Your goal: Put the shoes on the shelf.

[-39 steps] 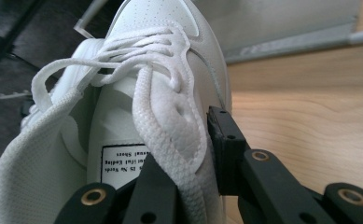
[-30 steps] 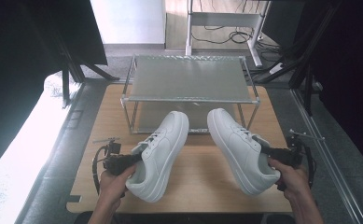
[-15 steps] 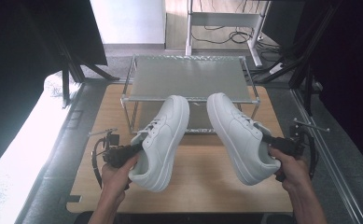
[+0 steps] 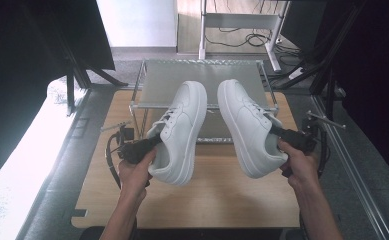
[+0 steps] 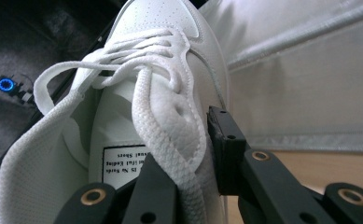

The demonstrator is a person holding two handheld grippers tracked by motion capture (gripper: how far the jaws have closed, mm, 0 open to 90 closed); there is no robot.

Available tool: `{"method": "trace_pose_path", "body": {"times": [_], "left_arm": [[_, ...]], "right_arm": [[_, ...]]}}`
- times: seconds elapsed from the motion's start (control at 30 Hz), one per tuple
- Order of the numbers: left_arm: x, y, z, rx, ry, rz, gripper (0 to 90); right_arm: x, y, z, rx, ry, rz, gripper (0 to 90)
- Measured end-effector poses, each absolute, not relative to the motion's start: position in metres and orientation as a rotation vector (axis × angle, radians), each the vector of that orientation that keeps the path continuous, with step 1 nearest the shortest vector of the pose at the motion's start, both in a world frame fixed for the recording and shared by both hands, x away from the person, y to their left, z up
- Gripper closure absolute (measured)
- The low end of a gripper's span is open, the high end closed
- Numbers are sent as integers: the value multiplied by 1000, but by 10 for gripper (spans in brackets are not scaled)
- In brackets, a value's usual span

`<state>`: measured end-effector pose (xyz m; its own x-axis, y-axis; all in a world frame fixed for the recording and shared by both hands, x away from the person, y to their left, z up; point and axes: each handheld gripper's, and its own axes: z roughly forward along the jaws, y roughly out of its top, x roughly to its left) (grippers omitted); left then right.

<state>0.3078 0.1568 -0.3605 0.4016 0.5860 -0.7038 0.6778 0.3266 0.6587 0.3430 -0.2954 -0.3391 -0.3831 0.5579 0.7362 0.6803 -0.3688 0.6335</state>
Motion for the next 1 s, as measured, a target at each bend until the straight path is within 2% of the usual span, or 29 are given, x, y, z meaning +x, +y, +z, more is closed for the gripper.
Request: {"method": "trace_pose_path", "body": {"times": [0.53, 1.0], "left_arm": [[347, 141, -343, 1257, 1323, -72, 841], [384, 146, -338, 1181, 1378, -87, 842]], "right_arm": [[372, -271, -329, -1807, -1601, -1932, 811], [399, -254, -327, -1868, -1492, -1932, 810]]}}
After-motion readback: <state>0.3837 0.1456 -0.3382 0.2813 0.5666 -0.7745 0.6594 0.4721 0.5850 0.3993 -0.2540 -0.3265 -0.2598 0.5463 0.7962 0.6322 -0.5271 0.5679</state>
